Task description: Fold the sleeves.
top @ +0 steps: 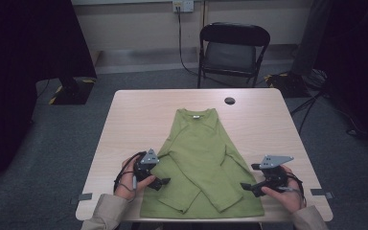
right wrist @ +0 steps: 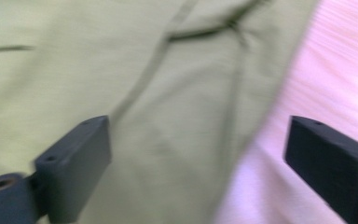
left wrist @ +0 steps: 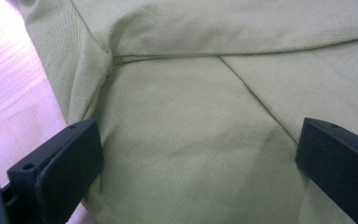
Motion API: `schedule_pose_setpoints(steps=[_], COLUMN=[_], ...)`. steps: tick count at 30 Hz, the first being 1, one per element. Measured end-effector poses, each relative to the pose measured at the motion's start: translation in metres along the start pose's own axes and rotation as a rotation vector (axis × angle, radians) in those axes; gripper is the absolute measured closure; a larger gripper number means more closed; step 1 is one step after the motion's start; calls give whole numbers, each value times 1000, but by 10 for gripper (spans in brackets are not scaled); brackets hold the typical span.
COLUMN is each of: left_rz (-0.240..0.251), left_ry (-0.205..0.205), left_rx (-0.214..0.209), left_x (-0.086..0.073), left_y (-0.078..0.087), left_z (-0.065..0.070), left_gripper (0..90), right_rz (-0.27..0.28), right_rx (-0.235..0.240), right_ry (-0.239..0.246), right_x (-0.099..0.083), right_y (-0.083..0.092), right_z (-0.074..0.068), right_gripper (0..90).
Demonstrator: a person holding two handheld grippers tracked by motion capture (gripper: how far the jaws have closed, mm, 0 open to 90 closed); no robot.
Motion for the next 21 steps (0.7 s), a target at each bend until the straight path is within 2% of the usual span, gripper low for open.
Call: schedule_pose_setpoints(steps=[1,3,6,8,21], left_rz=[0,0,0,0,0], left_ry=[0,0,0,0,1], left_rx=[0,0,0,1,2], left_x=[0,0,0,0,0], left_y=[0,0,0,0,0], left_z=[0,0,0,0,0], left_gripper=[0,0,0,0,0], right_rz=[-13,-39,-62,-60,-62], right_rx=[-21,-50,-85,-84,-88], right_ry=[-3,-11,2,15,14], right_x=[-1,-4,-8,-10,-10], right_y=[-4,-10,-14,-14,-14], right_z=[5,13,18,17,17], right_gripper=[21,22,0,0,0])
Point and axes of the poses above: each handheld gripper's, and its own axes: y roughly backward along the jaws, x roughly out of its top, z roughly to its right, the point moved 7 cm from there along -y, roughly forward along the jaws, and after that the axes turned 1 degree about -x, right-handed, at the moved point
